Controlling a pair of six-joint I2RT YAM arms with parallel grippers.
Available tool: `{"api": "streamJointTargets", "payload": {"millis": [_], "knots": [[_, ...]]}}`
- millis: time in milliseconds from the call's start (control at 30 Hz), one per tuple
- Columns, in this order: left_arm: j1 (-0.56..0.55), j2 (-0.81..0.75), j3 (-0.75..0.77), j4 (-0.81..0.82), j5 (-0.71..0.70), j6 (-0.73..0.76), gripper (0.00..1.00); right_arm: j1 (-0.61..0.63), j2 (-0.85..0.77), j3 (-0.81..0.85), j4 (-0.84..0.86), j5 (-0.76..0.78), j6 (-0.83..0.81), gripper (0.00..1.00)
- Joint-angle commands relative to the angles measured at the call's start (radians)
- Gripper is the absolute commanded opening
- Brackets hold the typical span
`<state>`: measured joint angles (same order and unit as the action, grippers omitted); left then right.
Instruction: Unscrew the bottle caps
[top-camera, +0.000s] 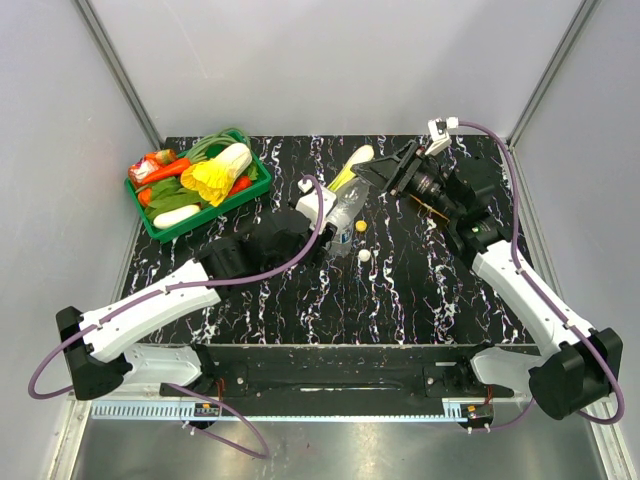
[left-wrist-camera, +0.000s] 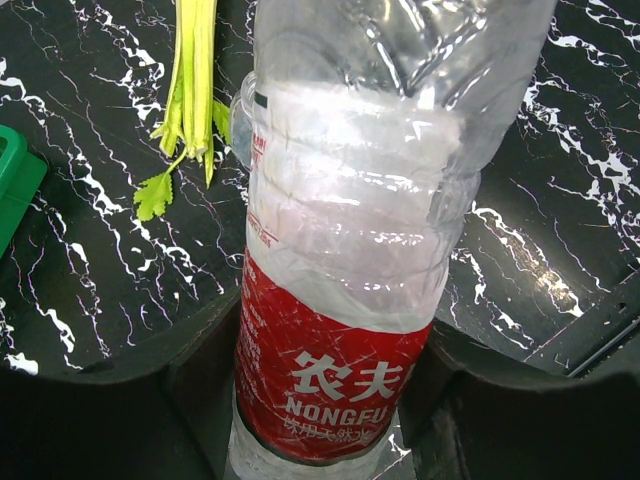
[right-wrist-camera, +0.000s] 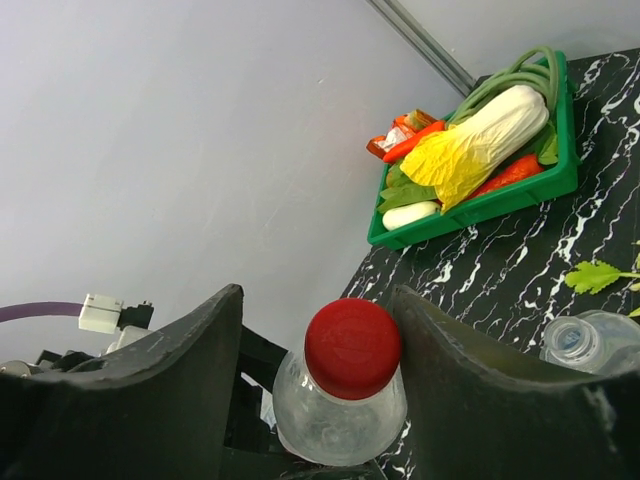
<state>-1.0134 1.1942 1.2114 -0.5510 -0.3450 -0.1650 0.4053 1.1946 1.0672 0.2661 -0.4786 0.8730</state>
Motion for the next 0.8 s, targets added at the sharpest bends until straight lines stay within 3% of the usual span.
{"api": "streamJointTargets", "payload": {"millis": [0,133,300,367,567,767], "knots": [[-0.005,-0.024,0.022,0.016,-0.017,0.002,0.45,-0.01,0.003,0.014,0.053,-0.032,0.009,0.63],[-0.005,-0.025,0.017,0.014,-0.02,0.001,0.45,-0.013,0.002,0.011,0.048,-0.029,0.011,0.55],[-0.007,-0.024,0.02,0.014,-0.014,0.002,0.45,-0.016,0.005,0.013,0.032,-0.025,0.011,0.1],[-0.007,-0.024,0.019,0.014,-0.012,-0.001,0.45,-0.017,0.002,0.01,0.028,-0.022,0.006,0.0],[-0.007,-0.021,0.01,0.02,0.026,0.001,0.44,-0.02,-0.012,-0.001,0.022,-0.023,-0.043,0.0],[0.004,-0.05,-0.016,0.082,0.153,0.001,0.42,-0.022,-0.043,-0.016,0.064,-0.075,-0.092,0.0]]}}
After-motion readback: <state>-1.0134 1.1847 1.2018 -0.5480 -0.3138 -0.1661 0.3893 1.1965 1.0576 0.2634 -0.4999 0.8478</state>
